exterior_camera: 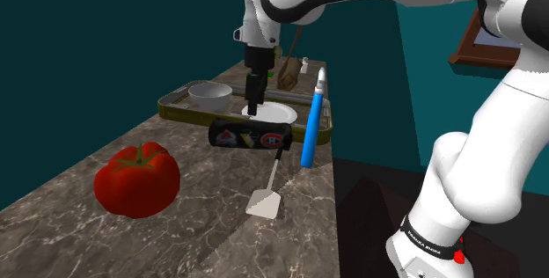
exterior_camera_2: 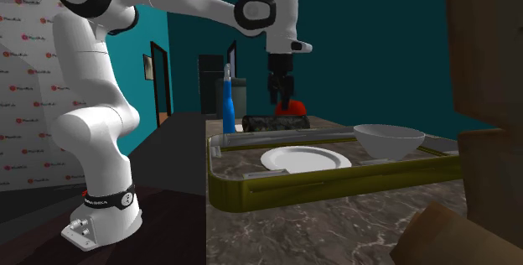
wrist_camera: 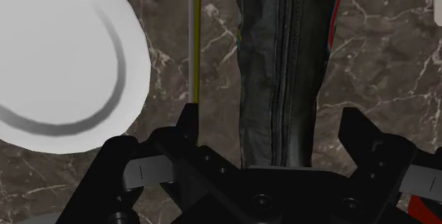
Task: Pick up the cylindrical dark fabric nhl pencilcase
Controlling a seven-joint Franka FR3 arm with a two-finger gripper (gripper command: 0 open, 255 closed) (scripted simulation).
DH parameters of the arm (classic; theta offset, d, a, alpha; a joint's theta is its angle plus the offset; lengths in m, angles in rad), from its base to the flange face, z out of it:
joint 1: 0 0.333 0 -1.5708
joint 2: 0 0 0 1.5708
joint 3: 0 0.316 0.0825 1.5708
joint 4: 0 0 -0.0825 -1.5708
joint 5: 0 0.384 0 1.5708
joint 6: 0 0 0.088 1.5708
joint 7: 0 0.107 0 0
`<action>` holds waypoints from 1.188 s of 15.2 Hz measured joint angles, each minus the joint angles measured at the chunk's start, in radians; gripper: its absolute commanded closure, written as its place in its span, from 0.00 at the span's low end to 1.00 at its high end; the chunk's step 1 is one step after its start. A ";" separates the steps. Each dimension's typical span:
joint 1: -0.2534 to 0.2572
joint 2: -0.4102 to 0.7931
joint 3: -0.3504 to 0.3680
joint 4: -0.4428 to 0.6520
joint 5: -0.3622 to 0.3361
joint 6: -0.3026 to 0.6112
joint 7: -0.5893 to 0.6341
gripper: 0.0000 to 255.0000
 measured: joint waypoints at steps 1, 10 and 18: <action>0.010 0.029 0.009 0.030 0.006 -0.007 -0.011 0.00; 0.022 0.063 0.021 -0.039 0.016 0.088 -0.031 0.00; 0.022 0.062 0.020 -0.045 0.016 0.096 -0.033 1.00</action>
